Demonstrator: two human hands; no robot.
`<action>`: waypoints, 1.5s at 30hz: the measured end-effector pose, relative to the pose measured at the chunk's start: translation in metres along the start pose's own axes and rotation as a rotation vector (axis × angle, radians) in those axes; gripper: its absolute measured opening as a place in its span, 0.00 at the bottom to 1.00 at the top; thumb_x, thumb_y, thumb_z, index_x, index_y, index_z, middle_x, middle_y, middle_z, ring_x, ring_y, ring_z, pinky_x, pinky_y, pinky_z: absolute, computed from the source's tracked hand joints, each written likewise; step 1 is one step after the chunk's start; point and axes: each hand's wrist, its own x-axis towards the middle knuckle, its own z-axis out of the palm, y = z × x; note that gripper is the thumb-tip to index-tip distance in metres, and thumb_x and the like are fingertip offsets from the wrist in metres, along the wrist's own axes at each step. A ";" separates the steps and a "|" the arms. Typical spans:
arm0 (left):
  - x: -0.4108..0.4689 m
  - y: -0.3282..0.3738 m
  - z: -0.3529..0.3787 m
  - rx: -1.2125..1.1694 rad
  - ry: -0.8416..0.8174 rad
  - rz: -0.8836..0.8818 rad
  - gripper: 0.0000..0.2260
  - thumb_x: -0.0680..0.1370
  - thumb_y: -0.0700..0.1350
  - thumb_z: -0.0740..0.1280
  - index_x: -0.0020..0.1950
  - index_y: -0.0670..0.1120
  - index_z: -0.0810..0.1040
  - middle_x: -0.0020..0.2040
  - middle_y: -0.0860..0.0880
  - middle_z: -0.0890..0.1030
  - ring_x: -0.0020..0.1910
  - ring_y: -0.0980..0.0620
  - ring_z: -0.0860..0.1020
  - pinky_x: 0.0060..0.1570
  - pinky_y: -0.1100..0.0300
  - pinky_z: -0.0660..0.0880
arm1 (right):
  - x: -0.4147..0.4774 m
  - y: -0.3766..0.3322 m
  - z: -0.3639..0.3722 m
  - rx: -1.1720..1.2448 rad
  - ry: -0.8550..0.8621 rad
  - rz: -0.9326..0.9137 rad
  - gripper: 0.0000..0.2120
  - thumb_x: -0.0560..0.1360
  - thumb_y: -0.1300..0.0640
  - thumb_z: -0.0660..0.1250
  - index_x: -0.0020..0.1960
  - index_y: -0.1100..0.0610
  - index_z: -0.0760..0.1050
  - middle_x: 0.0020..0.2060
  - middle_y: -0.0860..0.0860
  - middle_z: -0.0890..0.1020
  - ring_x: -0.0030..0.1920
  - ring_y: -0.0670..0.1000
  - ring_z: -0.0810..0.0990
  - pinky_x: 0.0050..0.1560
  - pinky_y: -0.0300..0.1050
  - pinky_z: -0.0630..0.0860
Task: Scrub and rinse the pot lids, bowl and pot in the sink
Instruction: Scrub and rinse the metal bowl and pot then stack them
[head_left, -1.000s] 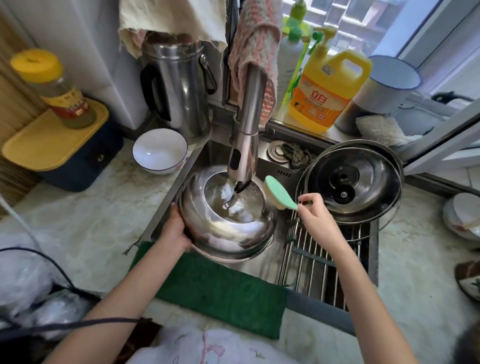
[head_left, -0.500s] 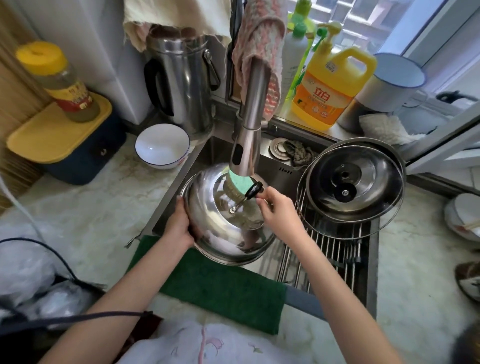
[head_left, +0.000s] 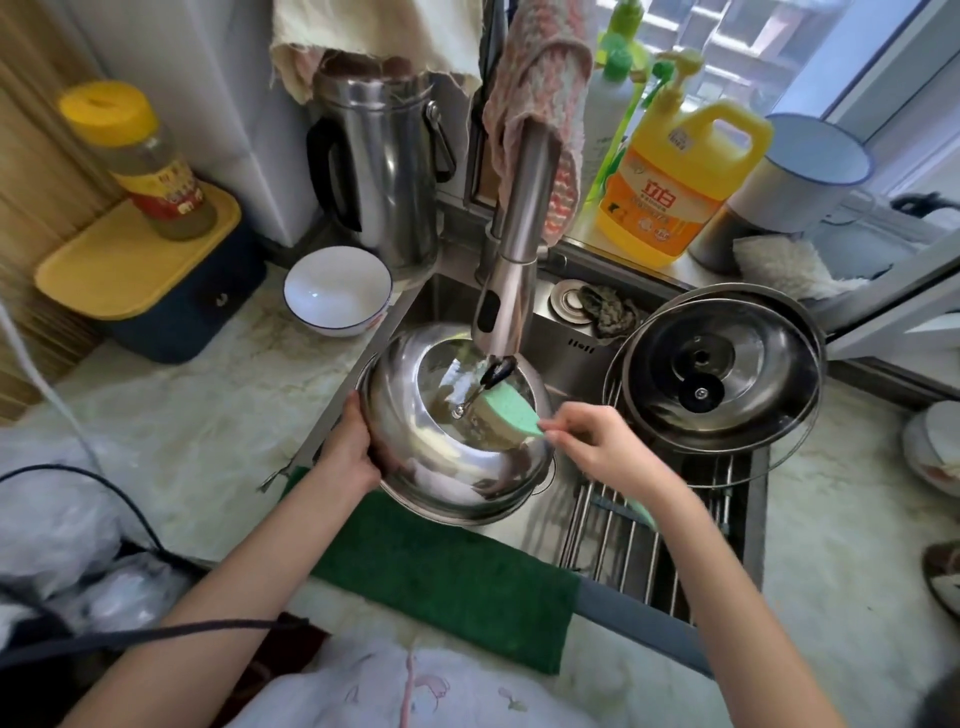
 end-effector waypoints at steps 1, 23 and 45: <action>0.002 0.001 -0.002 -0.003 0.007 0.008 0.30 0.76 0.69 0.52 0.58 0.49 0.79 0.55 0.44 0.81 0.56 0.44 0.77 0.53 0.49 0.74 | -0.001 0.006 -0.009 -0.012 -0.039 0.025 0.06 0.76 0.61 0.67 0.41 0.55 0.79 0.44 0.41 0.83 0.46 0.42 0.82 0.48 0.43 0.78; -0.001 -0.010 0.006 0.030 0.051 -0.090 0.36 0.74 0.72 0.49 0.68 0.47 0.73 0.67 0.42 0.73 0.67 0.40 0.70 0.65 0.42 0.66 | -0.016 0.018 0.014 0.043 0.329 0.154 0.05 0.76 0.61 0.67 0.45 0.53 0.80 0.41 0.47 0.83 0.33 0.49 0.78 0.35 0.47 0.76; -0.014 -0.019 0.034 0.054 0.116 0.039 0.31 0.75 0.68 0.57 0.65 0.44 0.73 0.64 0.40 0.76 0.61 0.39 0.75 0.59 0.42 0.73 | -0.049 0.008 0.046 -0.031 0.228 0.007 0.02 0.77 0.53 0.67 0.47 0.45 0.75 0.43 0.40 0.83 0.26 0.43 0.74 0.31 0.36 0.70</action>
